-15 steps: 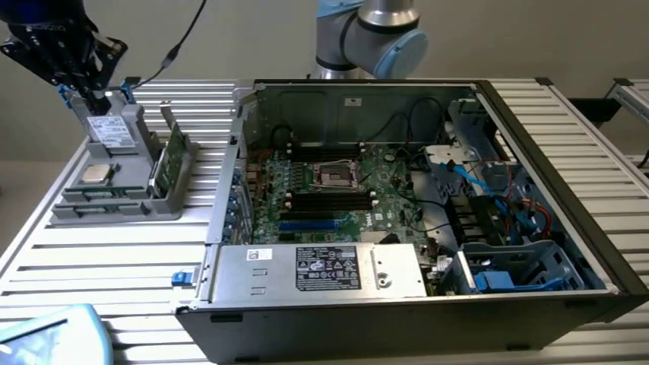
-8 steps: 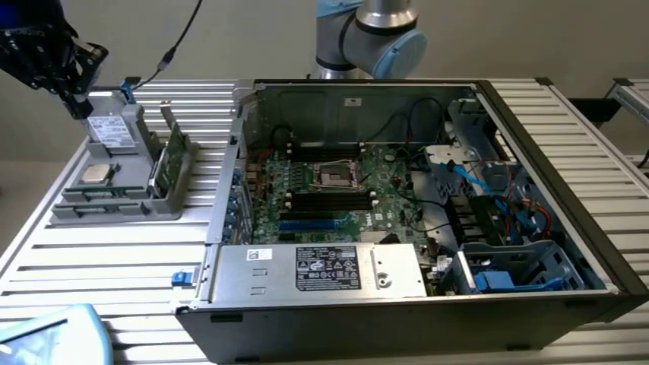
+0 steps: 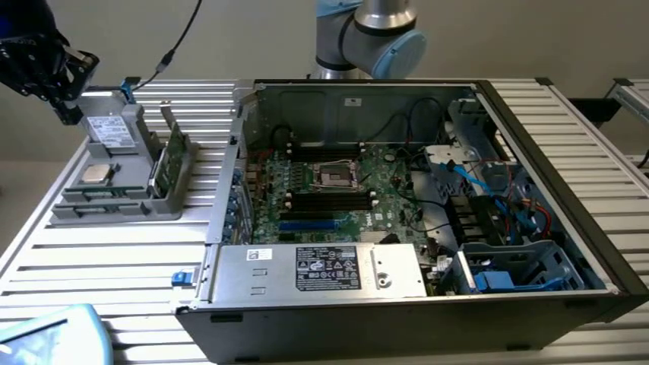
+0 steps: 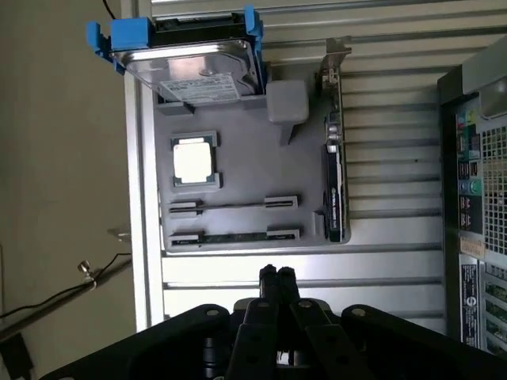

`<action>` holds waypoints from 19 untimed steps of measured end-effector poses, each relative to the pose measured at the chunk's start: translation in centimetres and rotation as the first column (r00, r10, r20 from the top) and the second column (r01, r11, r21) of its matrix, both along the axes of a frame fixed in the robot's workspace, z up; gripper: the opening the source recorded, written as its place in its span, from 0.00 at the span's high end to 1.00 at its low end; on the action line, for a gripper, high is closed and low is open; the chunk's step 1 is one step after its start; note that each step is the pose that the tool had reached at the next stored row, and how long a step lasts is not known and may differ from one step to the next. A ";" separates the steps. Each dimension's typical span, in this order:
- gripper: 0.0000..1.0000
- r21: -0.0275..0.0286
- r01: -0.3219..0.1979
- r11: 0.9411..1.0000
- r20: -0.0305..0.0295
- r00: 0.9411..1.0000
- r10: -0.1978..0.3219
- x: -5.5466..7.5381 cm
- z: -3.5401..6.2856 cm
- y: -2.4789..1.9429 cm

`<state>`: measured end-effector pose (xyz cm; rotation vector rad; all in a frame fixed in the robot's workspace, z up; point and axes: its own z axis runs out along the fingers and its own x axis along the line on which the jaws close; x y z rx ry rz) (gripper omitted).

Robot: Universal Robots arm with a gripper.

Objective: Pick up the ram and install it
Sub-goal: 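Reach for the ram, then pick up the ram and move it above insertion slot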

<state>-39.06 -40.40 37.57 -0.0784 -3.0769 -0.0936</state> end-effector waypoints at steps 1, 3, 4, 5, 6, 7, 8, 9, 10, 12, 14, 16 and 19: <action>0.89 0.000 -0.004 1.000 -0.002 1.000 0.004 -0.2 -0.12 0.00; 0.89 0.000 -0.011 1.000 -0.006 1.000 0.011 -0.5 -0.39 0.00; 0.89 0.000 -0.015 1.000 -0.008 1.000 0.015 -0.7 -0.52 0.00; 0.89 0.000 -0.018 1.000 -0.010 1.000 0.018 -0.8 -0.63 0.00; 0.89 0.000 -0.021 1.000 -0.013 1.000 0.021 -1.0 -0.73 0.00; 0.89 0.000 -0.024 1.000 -0.015 1.000 0.024 -1.2 -0.83 0.00; 0.89 0.000 -0.027 1.000 -0.016 1.000 0.027 -1.5 -0.93 0.00; 0.89 0.000 -0.029 1.000 -0.017 0.999 0.029 -1.5 -0.95 0.00; 0.89 0.000 -0.029 1.000 -0.017 0.999 0.029 -1.5 -0.95 0.00; 0.89 0.000 -0.029 1.000 -0.017 0.999 0.029 -1.5 -0.95 0.00; 0.89 0.000 -0.029 1.000 -0.017 0.999 0.029 -1.5 -0.95 0.00; 0.89 0.000 -0.029 1.000 -0.017 0.999 0.029 -1.5 -0.95 0.00; 0.89 0.000 -0.029 1.000 -0.017 0.999 0.029 -1.5 -0.95 0.00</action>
